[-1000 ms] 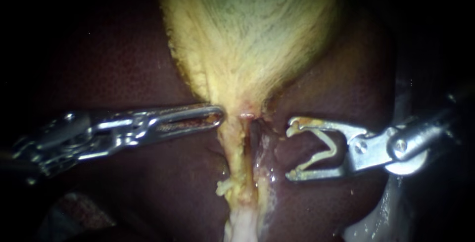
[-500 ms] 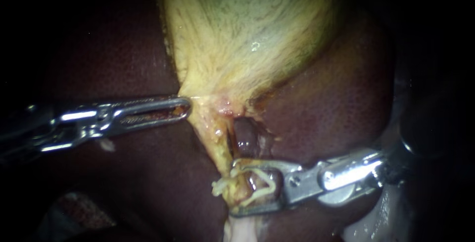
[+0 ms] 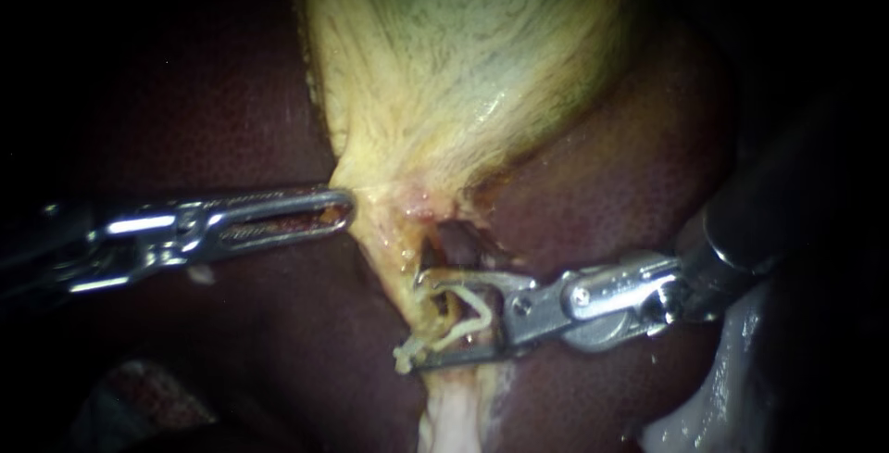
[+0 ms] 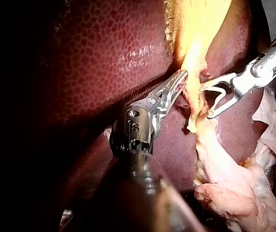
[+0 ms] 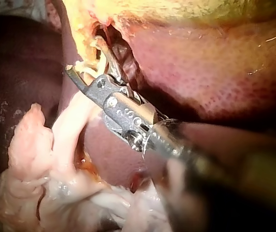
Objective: Clipping second clip left tube
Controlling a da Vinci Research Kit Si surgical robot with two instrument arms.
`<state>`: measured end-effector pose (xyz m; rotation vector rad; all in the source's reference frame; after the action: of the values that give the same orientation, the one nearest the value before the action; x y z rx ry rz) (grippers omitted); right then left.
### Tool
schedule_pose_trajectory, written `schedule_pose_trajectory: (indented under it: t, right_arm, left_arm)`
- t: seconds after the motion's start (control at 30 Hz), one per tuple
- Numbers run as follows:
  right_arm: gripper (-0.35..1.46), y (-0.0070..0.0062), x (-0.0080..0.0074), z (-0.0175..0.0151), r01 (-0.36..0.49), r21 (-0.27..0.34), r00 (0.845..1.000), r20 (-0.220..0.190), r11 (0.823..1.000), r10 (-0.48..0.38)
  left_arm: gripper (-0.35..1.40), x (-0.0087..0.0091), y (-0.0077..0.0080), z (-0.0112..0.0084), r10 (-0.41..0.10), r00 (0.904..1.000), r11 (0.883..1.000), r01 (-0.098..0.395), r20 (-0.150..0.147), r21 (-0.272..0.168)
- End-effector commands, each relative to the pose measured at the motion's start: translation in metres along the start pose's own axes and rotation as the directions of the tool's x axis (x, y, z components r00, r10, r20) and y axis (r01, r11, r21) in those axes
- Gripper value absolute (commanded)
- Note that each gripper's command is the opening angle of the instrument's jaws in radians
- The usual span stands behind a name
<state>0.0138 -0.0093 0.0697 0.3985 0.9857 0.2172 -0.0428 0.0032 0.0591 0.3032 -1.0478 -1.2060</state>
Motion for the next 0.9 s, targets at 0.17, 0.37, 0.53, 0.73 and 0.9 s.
schedule_pose_trajectory:
  t: [0.17,0.37,0.53,0.73,0.9]
  right_arm:
    - [0.56,0.0002,0.0,0.0005,0.0,-0.004,1.0,0.023,1.0,0.0]
    - [0.57,-0.0003,-0.0005,0.0022,0.006,-0.011,0.999,0.033,1.0,-0.006]
    - [0.58,-0.0015,-0.0009,0.0038,0.015,-0.012,0.999,0.037,1.0,-0.014]
    - [0.57,-0.0023,-0.0006,0.005,0.019,0.016,0.999,0.042,1.0,-0.02]
    - [0.56,-0.0024,-0.0006,0.0055,0.02,0.017,0.998,0.062,1.0,-0.021]
  left_arm:
    - [-0.35,0.0,-0.0004,-0.0002,-0.001,1.0,1.0,0.001,0.001,-0.002]
    - [-0.35,0.0,-0.0008,-0.0003,-0.001,1.0,1.0,0.001,0.005,-0.003]
    - [-0.35,0.0,-0.0008,-0.0002,-0.002,1.0,1.0,0.002,0.005,-0.003]
    - [-0.35,-0.0001,-0.0009,-0.0001,-0.002,1.0,1.0,0.002,0.007,-0.007]
    - [-0.35,-0.0001,-0.0009,0.0,-0.002,1.0,1.0,0.002,0.007,-0.007]
